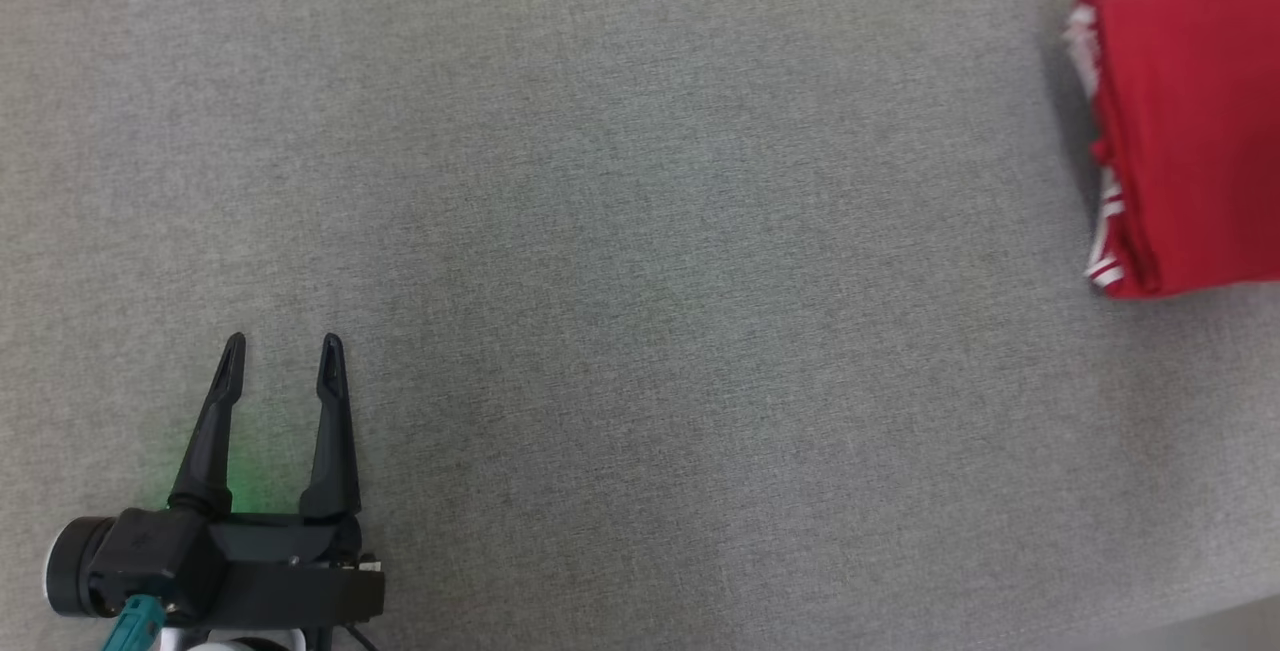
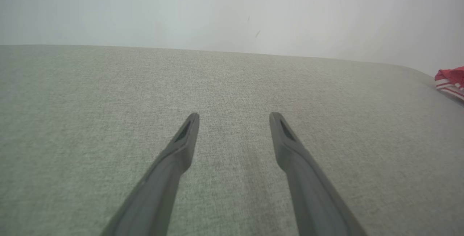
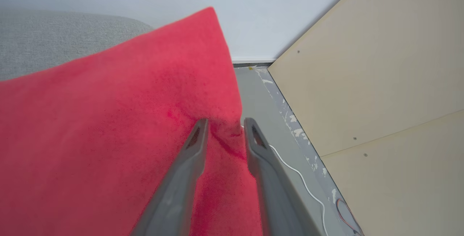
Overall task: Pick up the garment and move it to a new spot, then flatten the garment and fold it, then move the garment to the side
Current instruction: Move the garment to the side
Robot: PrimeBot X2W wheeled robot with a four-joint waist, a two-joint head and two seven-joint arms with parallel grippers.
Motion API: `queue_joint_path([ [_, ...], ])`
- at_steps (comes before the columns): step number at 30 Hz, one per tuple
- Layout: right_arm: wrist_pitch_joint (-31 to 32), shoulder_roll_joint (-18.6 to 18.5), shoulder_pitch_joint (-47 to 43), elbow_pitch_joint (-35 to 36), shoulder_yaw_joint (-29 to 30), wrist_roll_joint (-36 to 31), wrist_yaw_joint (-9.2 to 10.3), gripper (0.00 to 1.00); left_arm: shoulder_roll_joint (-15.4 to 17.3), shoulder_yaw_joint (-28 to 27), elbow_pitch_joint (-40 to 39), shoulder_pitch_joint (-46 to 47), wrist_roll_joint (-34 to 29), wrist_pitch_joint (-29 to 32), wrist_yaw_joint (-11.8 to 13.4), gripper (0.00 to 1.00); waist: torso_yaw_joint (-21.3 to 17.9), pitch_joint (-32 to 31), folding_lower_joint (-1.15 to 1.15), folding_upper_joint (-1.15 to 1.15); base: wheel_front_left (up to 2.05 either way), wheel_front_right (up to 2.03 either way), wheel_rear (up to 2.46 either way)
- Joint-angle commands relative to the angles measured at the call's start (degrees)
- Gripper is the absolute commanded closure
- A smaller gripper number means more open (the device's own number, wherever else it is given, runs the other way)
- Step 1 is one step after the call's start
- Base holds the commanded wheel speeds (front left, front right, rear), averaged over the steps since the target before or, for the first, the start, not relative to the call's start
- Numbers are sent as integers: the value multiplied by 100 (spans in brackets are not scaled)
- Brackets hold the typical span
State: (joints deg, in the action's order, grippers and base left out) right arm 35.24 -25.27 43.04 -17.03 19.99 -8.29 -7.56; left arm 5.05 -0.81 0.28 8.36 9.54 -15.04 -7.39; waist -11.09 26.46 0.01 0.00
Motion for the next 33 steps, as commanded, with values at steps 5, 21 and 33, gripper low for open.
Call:
queue_joint_path([
  [5, -834, 109, 0, -75, -47, -192, 16, 0, 46, 38, 8, 49, -34, -16, -10, 0, 13, -32, -1, 0, 0, 0, 0],
  [21, -2640, 269, -505, -19, -1470, 675, 16, 0, -94, -173, 160, -281, 183, -16, -8, 0, 148, -983, -1, 0, 0, 0, 0],
  [33, -3788, 579, -2032, 211, -2611, 1631, 16, 0, -205, -475, 353, -886, 220, -16, 135, 0, 371, -2139, -1, 0, 0, 0, 0],
])
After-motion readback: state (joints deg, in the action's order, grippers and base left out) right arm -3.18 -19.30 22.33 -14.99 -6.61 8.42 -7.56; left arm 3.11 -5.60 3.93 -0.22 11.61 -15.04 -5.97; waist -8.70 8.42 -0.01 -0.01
